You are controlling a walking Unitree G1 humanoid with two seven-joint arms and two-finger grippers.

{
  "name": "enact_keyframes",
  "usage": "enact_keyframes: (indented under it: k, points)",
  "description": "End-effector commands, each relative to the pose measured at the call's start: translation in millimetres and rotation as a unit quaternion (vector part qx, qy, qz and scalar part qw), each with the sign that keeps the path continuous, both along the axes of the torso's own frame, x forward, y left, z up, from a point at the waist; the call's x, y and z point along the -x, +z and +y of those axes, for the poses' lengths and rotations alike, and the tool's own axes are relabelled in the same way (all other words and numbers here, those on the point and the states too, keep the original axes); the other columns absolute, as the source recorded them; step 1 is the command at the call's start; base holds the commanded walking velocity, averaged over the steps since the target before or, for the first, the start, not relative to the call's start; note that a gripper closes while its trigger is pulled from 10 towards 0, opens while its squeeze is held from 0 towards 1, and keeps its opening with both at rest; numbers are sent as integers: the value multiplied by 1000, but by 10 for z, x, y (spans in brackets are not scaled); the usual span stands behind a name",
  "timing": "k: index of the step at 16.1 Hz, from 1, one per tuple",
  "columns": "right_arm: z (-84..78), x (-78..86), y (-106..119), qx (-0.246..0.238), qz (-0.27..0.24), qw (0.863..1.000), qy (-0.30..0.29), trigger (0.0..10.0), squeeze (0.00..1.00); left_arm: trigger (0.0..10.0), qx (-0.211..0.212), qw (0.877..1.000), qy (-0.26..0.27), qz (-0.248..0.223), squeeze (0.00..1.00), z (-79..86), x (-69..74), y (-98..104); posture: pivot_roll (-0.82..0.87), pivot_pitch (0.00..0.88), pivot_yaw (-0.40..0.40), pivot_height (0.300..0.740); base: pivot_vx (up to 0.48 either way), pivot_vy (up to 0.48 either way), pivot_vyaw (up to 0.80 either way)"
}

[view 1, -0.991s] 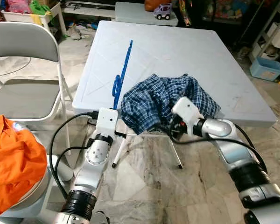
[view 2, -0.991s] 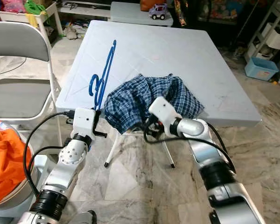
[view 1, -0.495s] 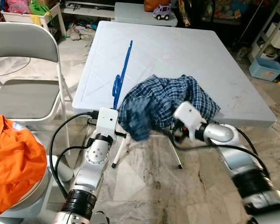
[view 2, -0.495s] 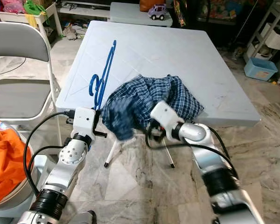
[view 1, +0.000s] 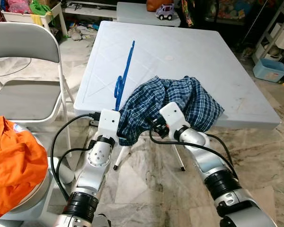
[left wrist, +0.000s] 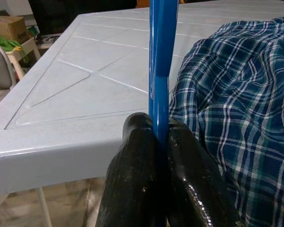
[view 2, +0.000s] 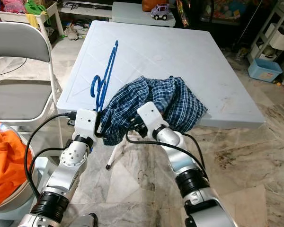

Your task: Hang hanger

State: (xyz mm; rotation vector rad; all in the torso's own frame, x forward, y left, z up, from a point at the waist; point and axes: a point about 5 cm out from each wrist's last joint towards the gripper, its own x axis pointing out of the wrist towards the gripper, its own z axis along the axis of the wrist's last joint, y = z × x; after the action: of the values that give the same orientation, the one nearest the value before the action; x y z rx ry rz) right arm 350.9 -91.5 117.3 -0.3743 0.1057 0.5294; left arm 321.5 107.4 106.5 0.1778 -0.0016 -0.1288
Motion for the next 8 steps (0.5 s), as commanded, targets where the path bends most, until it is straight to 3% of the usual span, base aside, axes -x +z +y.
enact_keyframes:
  k: [1,6,8]
  points:
    - [-72,-44,-9,3,1,1000,-23,0,0,10000,-9,999,8,51,0,28,44,-197,207,86,-119,740,0,0,0]
    - [-261,-144,44,7,-17,996,-89,0,0,10000,-4,999,7,45,0,30,41,-180,205,84,-119,740,0,0,0]
    - [-330,-181,106,-15,-41,991,-129,0,0,10000,-4,999,4,45,0,31,43,-180,206,83,-120,740,0,0,0]
